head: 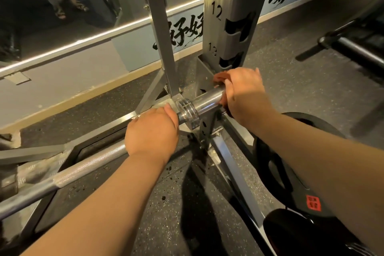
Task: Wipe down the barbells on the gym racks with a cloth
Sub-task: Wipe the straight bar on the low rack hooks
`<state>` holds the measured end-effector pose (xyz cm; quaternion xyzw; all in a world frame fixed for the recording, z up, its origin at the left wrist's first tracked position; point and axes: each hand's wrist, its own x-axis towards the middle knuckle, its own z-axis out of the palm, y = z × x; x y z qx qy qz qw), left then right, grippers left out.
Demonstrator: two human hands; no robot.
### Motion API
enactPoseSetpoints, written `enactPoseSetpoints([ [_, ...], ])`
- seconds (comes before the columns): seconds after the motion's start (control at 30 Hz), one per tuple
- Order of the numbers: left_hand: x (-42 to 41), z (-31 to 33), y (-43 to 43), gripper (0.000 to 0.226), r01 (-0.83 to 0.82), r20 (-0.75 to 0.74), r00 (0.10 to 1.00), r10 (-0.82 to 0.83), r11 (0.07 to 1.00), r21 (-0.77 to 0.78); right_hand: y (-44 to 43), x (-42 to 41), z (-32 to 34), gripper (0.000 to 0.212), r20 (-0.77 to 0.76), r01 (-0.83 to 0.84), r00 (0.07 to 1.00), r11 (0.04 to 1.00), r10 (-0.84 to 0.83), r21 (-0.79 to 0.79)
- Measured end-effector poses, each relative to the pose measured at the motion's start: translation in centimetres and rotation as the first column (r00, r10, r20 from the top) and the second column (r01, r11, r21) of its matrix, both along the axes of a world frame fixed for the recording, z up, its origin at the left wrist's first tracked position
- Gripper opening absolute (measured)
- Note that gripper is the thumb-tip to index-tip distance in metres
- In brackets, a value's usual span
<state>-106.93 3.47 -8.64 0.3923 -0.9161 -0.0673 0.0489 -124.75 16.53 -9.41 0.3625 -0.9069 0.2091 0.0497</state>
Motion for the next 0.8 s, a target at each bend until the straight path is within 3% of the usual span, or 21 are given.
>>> enactPoseSetpoints([
  [0.03,-0.1,-0.2,-0.1,0.036,-0.001,0.003,1.0,0.001,1.0,-0.007,-0.7,0.9,-0.3,0.033,-0.035,0.011,0.999,1.0,-0.01,0.014],
  [0.1,-0.1,-0.3,-0.2,0.042,-0.001,0.026,1.0,0.001,1.0,-0.03,-2.1,3.3,-0.2,0.026,-0.079,-0.163,0.982,0.981,0.172,0.104],
  [0.2,0.0,-0.6,-0.3,0.045,0.003,0.034,0.999,-0.001,0.999,-0.049,-1.8,4.4,0.4,0.033,0.027,-0.477,0.878,0.878,0.478,-0.041],
  [0.23,0.0,-0.6,-0.3,0.044,0.0,0.032,0.999,0.001,0.999,-0.044,-1.5,3.7,0.8,0.034,0.043,-0.527,0.849,0.85,0.527,0.01],
  [0.33,-0.1,-0.5,-0.2,0.042,0.003,0.019,1.0,-0.002,0.999,-0.037,-3.1,2.1,3.8,0.03,0.32,-0.439,0.878,0.865,0.356,0.244],
  [0.4,0.0,-0.7,-0.3,0.041,0.01,0.003,1.0,-0.01,0.999,-0.047,-5.2,1.9,5.0,0.031,0.371,-0.393,0.89,0.861,0.266,0.324],
  [0.5,-0.1,-0.9,-0.4,0.041,0.014,0.005,1.0,-0.014,0.998,-0.055,-5.6,2.8,4.0,0.033,0.32,-0.406,0.892,0.876,0.319,0.259],
  [0.6,-0.1,-1.0,-0.4,0.045,0.022,0.03,0.999,-0.021,0.998,-0.052,-2.5,4.6,1.2,0.032,0.068,-0.405,0.914,0.912,0.401,0.069],
  [0.67,0.0,-1.1,-0.4,0.046,0.034,0.038,0.999,-0.032,0.998,-0.055,-0.7,5.8,-0.3,0.035,-0.017,-0.425,0.905,0.902,0.425,-0.073],
  [0.8,0.0,-1.2,-0.8,0.044,0.048,0.069,0.997,-0.043,0.997,-0.06,-1.3,4.6,-0.3,0.04,-0.01,-0.49,0.871,0.871,0.49,-0.04],
])
